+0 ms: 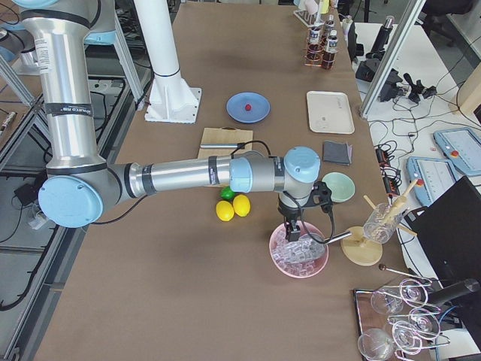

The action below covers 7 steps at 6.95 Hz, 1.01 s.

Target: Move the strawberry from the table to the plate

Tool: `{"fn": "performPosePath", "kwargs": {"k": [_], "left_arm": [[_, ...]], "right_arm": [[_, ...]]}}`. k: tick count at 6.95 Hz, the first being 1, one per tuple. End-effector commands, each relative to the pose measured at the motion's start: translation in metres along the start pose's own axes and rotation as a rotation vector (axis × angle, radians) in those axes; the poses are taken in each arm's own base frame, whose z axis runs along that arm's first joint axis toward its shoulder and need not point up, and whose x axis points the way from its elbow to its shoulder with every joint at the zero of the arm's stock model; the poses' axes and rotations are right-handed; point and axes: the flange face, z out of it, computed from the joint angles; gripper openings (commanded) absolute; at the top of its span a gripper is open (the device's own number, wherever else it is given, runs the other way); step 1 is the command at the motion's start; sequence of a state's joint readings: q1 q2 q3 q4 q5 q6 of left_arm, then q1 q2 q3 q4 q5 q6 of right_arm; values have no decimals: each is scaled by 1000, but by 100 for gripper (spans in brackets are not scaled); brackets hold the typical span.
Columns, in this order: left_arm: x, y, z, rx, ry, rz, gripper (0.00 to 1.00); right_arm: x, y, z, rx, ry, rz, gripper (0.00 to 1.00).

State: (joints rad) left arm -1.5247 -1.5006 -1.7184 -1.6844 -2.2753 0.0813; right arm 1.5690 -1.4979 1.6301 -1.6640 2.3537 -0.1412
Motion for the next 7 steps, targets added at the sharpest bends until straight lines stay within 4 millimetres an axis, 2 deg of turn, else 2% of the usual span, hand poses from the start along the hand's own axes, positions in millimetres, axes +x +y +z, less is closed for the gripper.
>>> {"fn": "performPosePath", "kwargs": {"k": [1,3,7], "left_arm": [[-2,0,2,-3,0,-4,98],[-2,0,3,-3,0,-4,98],[-1,-5,0,4,-2,3,98]], "right_arm": [[41,20,0,1,-7,35,100],[48,30,4,-9,-4,55,100],[45,23,0,-1,-4,103,100]]}}
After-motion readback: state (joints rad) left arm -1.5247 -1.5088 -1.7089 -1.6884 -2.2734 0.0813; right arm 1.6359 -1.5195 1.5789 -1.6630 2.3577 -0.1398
